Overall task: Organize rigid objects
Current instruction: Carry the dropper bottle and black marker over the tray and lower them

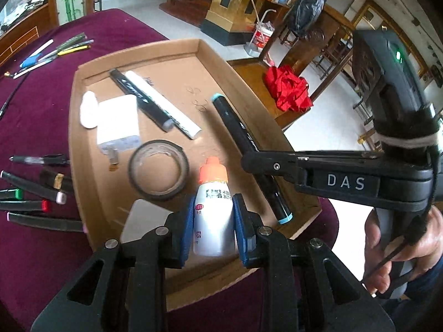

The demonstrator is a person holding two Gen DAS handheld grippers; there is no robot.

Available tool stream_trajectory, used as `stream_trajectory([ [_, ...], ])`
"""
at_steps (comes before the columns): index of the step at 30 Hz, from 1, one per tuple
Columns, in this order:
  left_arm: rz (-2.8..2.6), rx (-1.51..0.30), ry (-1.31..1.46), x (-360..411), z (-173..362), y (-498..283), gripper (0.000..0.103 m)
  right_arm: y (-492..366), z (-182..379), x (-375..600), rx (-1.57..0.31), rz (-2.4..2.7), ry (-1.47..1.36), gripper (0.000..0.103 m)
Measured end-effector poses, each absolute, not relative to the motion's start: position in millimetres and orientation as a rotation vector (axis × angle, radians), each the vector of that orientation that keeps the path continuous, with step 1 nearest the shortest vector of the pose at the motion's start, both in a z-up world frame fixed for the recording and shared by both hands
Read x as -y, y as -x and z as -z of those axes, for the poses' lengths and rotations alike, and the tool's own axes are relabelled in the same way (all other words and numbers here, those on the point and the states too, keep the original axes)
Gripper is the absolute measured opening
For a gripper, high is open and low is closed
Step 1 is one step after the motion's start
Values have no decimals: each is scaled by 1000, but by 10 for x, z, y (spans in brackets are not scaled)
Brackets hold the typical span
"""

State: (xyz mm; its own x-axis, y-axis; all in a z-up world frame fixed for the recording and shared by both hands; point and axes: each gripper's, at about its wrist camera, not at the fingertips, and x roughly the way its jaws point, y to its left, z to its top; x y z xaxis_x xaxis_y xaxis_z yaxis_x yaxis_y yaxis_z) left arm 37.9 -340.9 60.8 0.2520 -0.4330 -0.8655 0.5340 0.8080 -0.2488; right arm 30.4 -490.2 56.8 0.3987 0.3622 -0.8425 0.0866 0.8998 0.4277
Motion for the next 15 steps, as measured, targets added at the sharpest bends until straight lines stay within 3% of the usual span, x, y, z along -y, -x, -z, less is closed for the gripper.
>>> stream_trajectory([
  [15, 633, -1114, -214, 3688, -416, -322, 24, -454, -496, 4923, -1191, -193, -396, 13],
])
